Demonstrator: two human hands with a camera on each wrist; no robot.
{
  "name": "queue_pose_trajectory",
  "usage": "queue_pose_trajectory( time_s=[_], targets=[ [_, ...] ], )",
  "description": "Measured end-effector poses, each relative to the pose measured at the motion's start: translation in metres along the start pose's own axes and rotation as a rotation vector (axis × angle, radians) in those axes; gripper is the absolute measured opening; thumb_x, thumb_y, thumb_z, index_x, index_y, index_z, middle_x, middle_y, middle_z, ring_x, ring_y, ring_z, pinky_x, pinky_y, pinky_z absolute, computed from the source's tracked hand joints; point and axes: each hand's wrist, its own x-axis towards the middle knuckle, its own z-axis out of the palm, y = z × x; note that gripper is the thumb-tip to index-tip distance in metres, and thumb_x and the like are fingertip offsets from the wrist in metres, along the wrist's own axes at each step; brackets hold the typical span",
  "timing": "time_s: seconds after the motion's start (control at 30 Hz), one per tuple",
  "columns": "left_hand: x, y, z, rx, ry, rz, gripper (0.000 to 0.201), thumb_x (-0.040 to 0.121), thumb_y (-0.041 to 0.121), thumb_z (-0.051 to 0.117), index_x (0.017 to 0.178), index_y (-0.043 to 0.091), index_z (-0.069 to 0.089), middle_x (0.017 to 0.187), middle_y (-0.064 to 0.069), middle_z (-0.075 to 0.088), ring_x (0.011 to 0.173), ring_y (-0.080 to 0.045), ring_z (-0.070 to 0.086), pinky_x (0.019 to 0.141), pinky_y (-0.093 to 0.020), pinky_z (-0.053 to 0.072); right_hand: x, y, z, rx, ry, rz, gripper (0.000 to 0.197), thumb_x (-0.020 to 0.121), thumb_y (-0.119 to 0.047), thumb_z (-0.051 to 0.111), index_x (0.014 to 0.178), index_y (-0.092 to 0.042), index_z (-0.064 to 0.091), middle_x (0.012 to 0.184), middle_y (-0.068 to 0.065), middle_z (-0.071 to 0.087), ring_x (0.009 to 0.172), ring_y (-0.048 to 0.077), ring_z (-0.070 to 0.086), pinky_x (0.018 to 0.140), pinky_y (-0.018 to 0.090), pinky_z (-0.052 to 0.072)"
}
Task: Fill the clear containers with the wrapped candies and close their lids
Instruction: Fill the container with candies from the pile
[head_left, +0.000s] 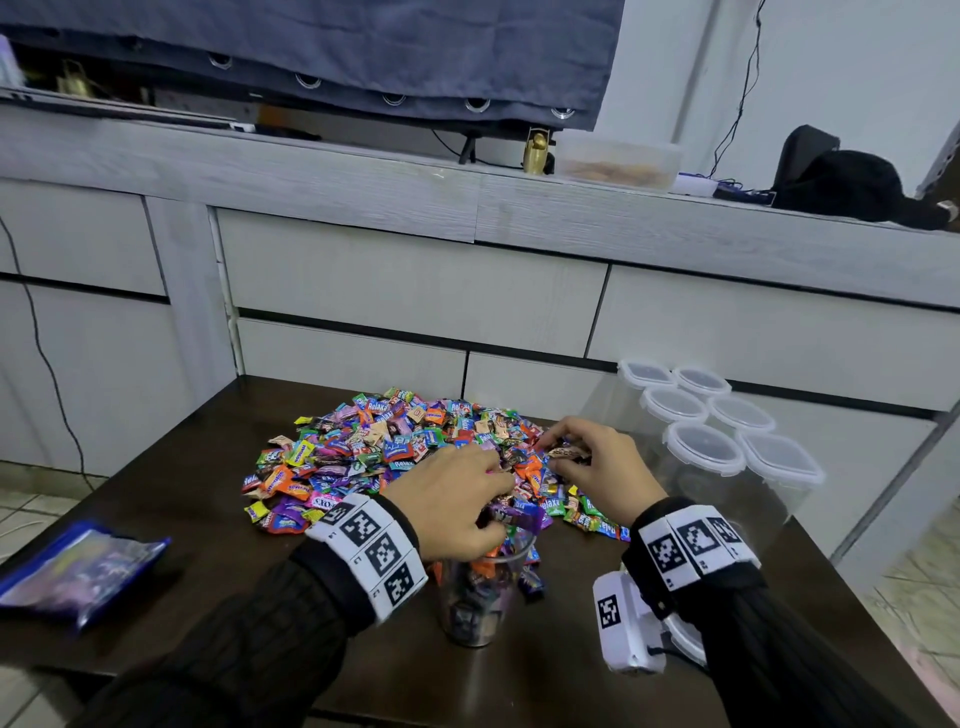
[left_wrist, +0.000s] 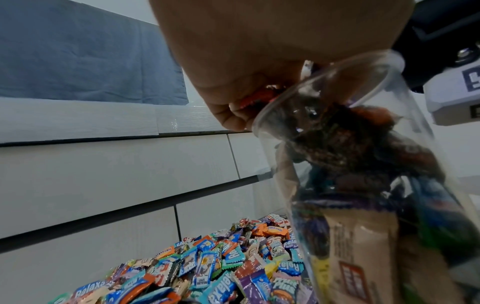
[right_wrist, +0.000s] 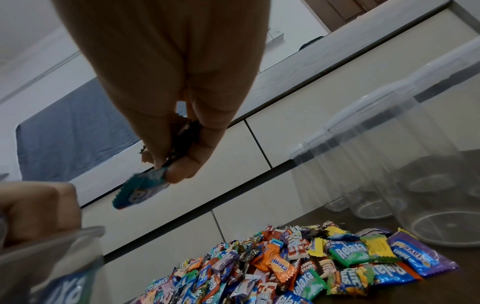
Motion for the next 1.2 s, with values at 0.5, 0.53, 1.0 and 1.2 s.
queue_pose_trajectory(
  time_s=[0.5, 0.53, 1.0, 1.2],
  targets=[
    [-0.008, 0.002, 0.007, -0.565, 0.050, -0.145, 0.044, 0.078, 0.021, 0.049, 0.121, 0.028, 0.049, 0.121, 0.009, 0.048, 0.118, -0.007, 0.038, 0.101, -0.027, 0.032, 0.003, -0.004, 0.004, 0.050, 0.004, -0.015, 0.018, 0.083, -0.001, 0.065, 0.095, -0.014, 0.066, 0.090, 0.000, 0.068, 0.068, 0.014, 0.066, 0.071, 0.026, 0.055],
    [-0.010, 0.003, 0.009, -0.596, 0.057, -0.160, 0.049, 0.076, 0.025, 0.047, 0.125, 0.031, 0.046, 0.123, 0.012, 0.046, 0.119, -0.005, 0.037, 0.101, -0.025, 0.030, 0.003, -0.005, 0.004, 0.049, 0.006, -0.018, 0.018, 0.083, -0.001, 0.065, 0.095, -0.014, 0.066, 0.091, 0.001, 0.068, 0.069, 0.014, 0.067, 0.072, 0.026, 0.055],
    [-0.017, 0.004, 0.031, -0.859, 0.077, -0.203, 0.114, 0.052, 0.058, 0.088, 0.127, 0.072, 0.004, 0.139, 0.031, 0.031, 0.118, 0.032, 0.029, 0.096, 0.005, 0.021, -0.008, -0.024, 0.018, 0.175, 0.084, -0.100, 0.020, 0.086, 0.001, 0.059, 0.097, -0.015, 0.061, 0.094, -0.005, 0.065, 0.085, 0.008, 0.060, 0.074, 0.021, 0.048],
    [-0.017, 0.002, 0.036, -0.930, 0.146, -0.231, 0.127, 0.040, 0.059, 0.091, 0.129, 0.072, 0.001, 0.143, 0.039, 0.019, 0.133, 0.011, 0.032, 0.112, -0.017, 0.029, -0.021, -0.029, 0.031, 0.173, -0.113, -0.200, 0.026, 0.077, 0.002, 0.057, 0.093, -0.019, 0.057, 0.091, -0.007, 0.061, 0.078, -0.002, 0.054, 0.070, 0.014, 0.042]
  ],
)
